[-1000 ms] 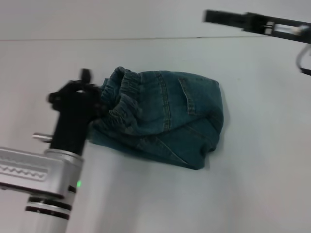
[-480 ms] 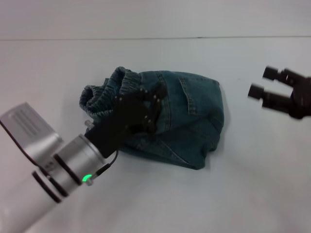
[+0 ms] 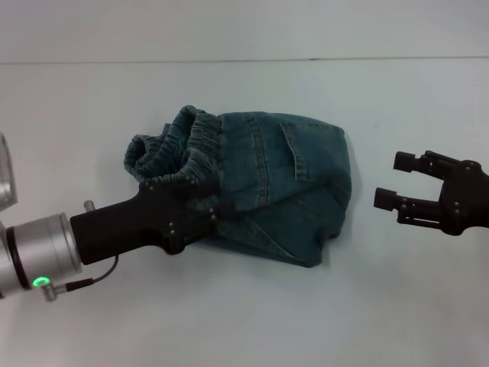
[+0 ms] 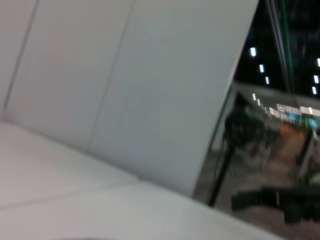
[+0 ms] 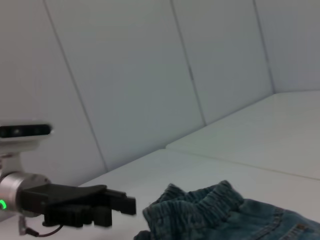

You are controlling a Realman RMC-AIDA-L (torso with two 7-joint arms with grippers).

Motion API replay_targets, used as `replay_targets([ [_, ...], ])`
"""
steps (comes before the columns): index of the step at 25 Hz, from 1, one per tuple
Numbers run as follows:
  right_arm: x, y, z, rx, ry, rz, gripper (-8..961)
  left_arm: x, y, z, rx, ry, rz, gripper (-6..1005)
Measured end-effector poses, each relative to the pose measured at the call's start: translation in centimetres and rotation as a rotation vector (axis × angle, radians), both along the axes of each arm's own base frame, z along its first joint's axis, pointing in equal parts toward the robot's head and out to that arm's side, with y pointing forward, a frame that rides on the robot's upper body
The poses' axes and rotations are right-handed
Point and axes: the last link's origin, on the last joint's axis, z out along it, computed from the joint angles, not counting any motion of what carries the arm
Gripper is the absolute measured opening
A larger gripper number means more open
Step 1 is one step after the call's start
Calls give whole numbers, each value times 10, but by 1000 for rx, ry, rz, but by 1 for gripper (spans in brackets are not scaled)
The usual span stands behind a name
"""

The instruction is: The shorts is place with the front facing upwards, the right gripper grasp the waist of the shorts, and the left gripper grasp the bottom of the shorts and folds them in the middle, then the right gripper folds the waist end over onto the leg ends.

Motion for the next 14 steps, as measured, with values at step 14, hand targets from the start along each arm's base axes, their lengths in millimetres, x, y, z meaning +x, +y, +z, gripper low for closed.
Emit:
replay_targets([
  [14, -15, 7, -18, -96, -45, 61, 899, -8, 4, 14, -48, 102, 5, 761],
])
